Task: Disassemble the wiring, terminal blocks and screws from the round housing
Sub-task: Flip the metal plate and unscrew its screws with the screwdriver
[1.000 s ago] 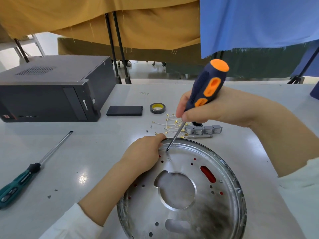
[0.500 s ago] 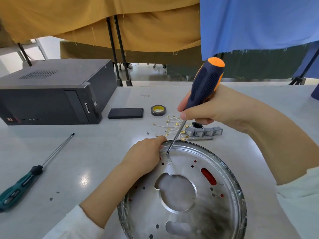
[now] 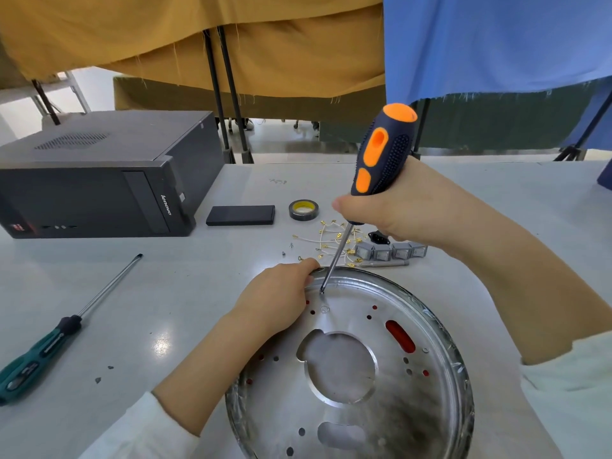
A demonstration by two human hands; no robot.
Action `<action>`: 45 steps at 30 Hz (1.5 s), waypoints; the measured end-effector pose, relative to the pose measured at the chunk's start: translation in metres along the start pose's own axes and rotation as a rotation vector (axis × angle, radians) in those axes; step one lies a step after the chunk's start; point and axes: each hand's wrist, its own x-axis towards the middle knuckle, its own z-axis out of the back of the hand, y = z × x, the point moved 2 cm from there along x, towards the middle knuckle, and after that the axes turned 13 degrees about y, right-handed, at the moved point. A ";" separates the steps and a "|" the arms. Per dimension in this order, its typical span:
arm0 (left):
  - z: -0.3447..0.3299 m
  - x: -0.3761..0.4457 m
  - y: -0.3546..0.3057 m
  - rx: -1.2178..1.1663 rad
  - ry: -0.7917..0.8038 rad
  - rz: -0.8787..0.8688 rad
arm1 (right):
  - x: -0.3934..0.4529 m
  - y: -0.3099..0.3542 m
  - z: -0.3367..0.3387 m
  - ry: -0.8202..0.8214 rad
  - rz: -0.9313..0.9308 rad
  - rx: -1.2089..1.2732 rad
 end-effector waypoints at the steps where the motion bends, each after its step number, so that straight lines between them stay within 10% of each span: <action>1: 0.000 0.000 0.000 0.002 0.001 0.002 | 0.000 0.000 0.000 0.009 0.004 0.020; 11: 0.000 0.000 0.000 -0.003 0.002 0.011 | -0.002 0.000 0.000 0.268 0.026 0.189; 19: 0.000 0.000 0.000 -0.002 0.003 0.006 | 0.004 0.001 0.000 -0.002 0.028 -0.164; 28: 0.001 0.000 -0.001 0.003 0.009 0.009 | 0.000 -0.003 0.010 0.235 -0.007 0.244; 45: 0.005 -0.002 -0.003 0.004 0.084 0.000 | 0.000 -0.003 0.008 0.163 -0.015 0.211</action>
